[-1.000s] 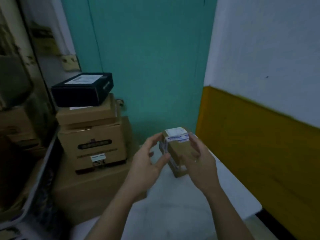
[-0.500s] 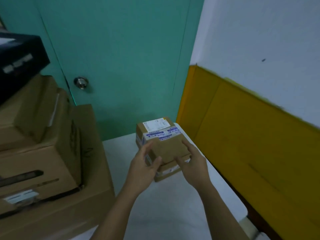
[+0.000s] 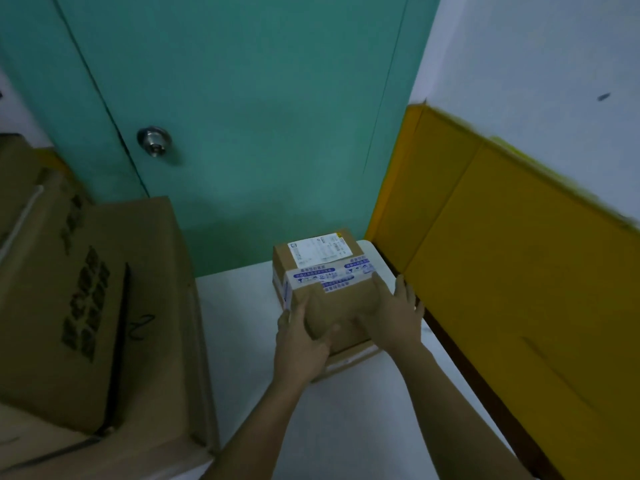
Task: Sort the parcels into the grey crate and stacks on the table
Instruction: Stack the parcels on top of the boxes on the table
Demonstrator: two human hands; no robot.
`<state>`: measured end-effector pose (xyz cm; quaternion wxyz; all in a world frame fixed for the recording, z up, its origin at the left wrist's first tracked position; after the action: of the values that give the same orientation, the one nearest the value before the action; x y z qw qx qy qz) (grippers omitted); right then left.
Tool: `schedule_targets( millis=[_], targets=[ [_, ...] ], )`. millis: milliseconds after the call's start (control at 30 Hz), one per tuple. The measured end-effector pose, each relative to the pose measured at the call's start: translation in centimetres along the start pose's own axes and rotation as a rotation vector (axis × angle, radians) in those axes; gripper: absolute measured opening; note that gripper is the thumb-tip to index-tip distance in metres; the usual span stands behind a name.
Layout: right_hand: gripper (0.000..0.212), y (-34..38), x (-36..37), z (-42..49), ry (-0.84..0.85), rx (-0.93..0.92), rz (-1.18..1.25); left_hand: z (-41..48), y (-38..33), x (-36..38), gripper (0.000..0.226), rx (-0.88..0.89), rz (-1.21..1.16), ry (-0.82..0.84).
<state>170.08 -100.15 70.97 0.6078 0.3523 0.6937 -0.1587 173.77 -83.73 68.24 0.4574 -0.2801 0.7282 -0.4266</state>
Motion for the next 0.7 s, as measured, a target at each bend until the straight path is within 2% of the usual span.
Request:
schedule_targets(
  millis=[67, 167, 333, 433, 500, 567, 633, 700],
  targets=[
    [0.109, -0.5, 0.3, 1.0, 0.072, 0.026, 0.003, 0.4, 0.3, 0.9, 0.090, -0.040, 0.017, 0.012],
    [0.119, -1.9, 1.1, 2.2, 0.220, 0.053, 0.236, 0.5, 1.0, 2.2, 0.094, -0.088, -0.029, 0.010],
    [0.117, -3.2, 1.9, 2.4, 0.232, 0.023, 0.351, 0.1, 1.1, 3.0, 0.088, -0.094, -0.104, -0.050],
    [0.117, -3.4, 2.2, 2.5, 0.226, 0.017, 0.386, -0.1, 0.9, 3.2, 0.097, -0.110, -0.181, -0.070],
    [0.117, -3.6, 2.1, 2.5, 0.247, 0.002, 0.410, -0.4, 0.9, 3.3, 0.104, -0.180, -0.283, -0.085],
    [0.118, -3.9, 2.0, 2.1, 0.262, -0.012, 0.418, -1.1, 0.8, 3.2, 0.098, -0.239, -0.360, -0.077],
    [0.117, -4.4, 1.8, 1.0, 0.265, -0.038, 0.400, -2.0, 1.1, 3.2, 0.083, -0.219, -0.342, -0.065],
    [0.114, -5.1, 1.8, -0.8, 0.282, -0.072, 0.375, -3.7, 1.4, 2.9, 0.079, -0.213, -0.331, -0.056]
  ],
)
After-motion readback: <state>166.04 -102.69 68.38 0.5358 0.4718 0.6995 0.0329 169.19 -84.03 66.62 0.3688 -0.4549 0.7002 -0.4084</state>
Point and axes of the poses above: each hand's wrist, its own z-axis towards the middle knuckle, its own x-axis out of the palm, y = z × x, the point moved 1 cm from there along z, towards the middle knuckle, and after that the axes turned 2 degrees about x, right-handed, at the moved point
